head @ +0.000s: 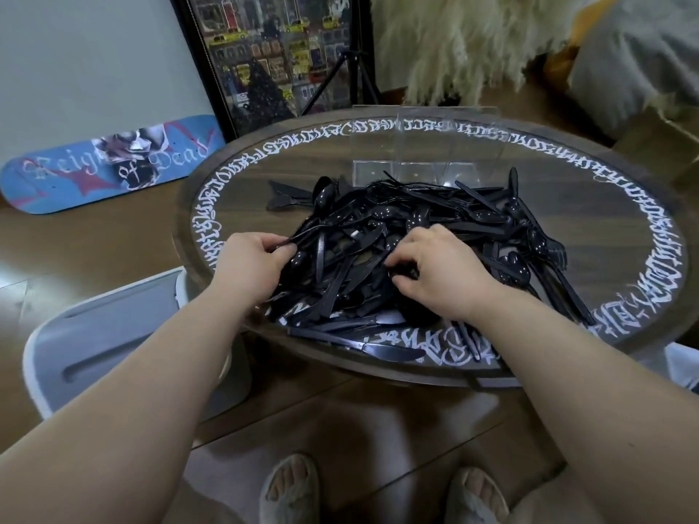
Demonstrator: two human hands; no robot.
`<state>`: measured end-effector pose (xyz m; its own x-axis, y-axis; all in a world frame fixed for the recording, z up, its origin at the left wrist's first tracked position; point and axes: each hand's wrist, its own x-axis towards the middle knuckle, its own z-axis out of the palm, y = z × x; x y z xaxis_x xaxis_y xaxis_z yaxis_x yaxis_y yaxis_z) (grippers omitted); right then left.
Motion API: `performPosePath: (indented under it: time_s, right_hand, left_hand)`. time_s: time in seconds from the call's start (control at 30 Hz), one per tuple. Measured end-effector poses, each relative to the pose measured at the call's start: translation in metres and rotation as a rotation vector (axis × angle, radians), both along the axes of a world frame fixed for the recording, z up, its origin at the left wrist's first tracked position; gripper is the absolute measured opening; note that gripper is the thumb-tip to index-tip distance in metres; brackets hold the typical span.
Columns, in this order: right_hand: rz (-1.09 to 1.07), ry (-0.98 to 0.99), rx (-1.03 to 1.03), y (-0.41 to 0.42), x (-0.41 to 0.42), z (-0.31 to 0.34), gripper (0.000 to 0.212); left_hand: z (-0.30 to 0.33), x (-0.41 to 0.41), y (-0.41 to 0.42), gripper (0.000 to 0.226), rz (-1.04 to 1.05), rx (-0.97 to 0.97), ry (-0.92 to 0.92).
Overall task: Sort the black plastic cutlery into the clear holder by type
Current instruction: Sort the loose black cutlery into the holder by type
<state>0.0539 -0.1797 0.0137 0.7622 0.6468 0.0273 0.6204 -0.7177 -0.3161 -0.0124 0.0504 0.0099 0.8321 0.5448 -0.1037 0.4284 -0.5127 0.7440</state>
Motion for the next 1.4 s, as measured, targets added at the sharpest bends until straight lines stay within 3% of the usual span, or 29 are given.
performPosePath:
  time_s: [0.13,0.57,0.8,1.0,1.17,1.27,1.4]
  right_hand:
    - [-0.008,-0.072,0.145,0.017,-0.001,-0.003,0.027]
    - [-0.104,-0.056,-0.097,0.049,0.013,-0.024,0.041]
    - [-0.151,-0.112,-0.033,0.048,0.018,-0.027,0.026]
    - [-0.109,-0.248,0.099,0.032,0.011,-0.005,0.021]
    - [-0.074,-0.07,0.154,-0.001,-0.006,0.014,0.02]
    - [-0.048,0.08,0.132,-0.017,-0.023,0.011,0.017]
    - [-0.015,0.128,0.025,-0.025,-0.033,0.001,0.017]
  left_hand:
    - [0.0,-0.003,0.004,0.023,-0.008,0.14,-0.017]
    - [-0.016,-0.005,0.011,0.041,-0.099,0.342,-0.044]
    - [-0.017,-0.001,0.005,0.027,-0.254,0.539,-0.149]
    - [-0.001,-0.011,-0.006,0.022,-0.387,0.501,-0.183]
    - [0.008,-0.031,-0.014,0.036,-0.621,0.44,-0.04]
    - [0.005,-0.041,-0.02,0.032,-0.733,0.532,0.101]
    - [-0.002,-0.046,-0.027,0.03,-0.783,0.635,0.184]
